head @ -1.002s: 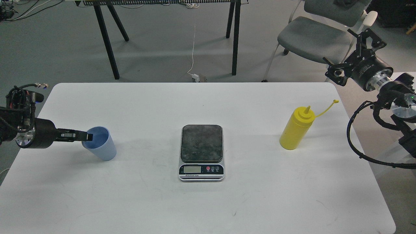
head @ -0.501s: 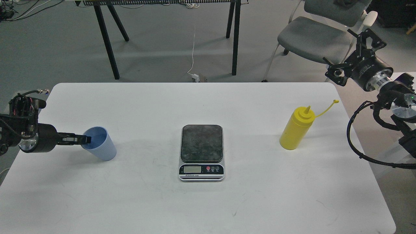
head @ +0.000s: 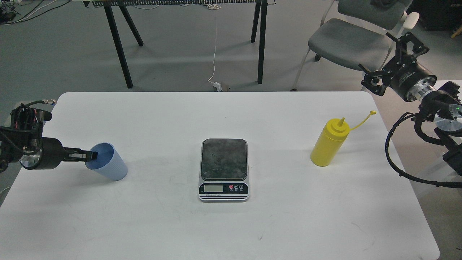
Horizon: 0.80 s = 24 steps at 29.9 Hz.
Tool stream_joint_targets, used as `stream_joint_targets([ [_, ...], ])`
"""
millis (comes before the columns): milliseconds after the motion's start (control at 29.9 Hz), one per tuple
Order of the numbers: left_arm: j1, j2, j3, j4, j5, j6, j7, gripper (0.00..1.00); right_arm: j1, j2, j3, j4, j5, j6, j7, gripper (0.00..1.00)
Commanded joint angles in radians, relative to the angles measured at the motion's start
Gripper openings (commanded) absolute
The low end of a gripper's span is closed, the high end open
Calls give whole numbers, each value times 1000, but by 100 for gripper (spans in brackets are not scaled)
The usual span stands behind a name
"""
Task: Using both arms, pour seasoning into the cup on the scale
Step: 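Close the left gripper on the rim of the blue cup, then carry the blue cup with the left gripper onto the scale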
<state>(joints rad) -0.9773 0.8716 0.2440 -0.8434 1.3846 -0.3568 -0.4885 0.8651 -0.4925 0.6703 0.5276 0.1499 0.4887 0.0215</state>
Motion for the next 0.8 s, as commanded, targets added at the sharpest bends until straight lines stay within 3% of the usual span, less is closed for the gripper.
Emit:
stream_joint_targets([
  [0, -3, 4, 0, -8, 7, -8, 0, 0, 2, 0, 0, -1, -1, 0, 0, 99],
  [167, -24, 9, -12, -11, 4, -48, 0, 0, 0, 0, 0, -1, -1, 0, 0, 99],
  [501, -181, -16, -8, -55, 54, -93, 0, 0, 0, 0, 0, -3, -1, 0, 0, 99],
  [769, -343, -101, -8, -164, 77, -132, 0, 0, 0, -1, 0, -3, -1, 0, 0, 99],
])
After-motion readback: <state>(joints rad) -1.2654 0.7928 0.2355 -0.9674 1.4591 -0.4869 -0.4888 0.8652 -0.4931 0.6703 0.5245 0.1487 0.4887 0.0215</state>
